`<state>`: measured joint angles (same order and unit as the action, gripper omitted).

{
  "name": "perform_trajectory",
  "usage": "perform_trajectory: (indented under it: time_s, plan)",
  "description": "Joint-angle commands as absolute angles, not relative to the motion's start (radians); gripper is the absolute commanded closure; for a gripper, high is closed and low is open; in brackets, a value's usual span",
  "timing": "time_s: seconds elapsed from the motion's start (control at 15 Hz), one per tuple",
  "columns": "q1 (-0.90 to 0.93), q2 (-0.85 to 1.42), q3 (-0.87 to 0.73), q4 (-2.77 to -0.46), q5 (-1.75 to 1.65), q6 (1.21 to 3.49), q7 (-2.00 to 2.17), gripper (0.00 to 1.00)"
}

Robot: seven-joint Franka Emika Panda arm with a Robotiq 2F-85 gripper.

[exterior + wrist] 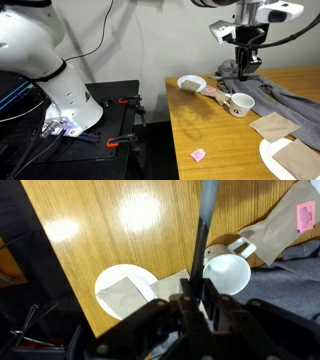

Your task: Place the black pen inside the white mug

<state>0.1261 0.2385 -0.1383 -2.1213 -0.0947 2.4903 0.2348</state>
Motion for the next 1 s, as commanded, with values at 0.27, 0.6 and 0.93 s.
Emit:
perform_trajectory:
  time_s: [0.27, 0.6, 0.93]
  plan:
    - [0.073, 0.236, -0.088, -2.052, -0.105, 2.381, 0.222, 0.84]
    - [0.073, 0.237, -0.088, -2.05, -0.105, 2.379, 0.222, 0.84]
    - [0.053, 0.253, -0.07, -2.038, -0.057, 2.366, 0.152, 0.96]
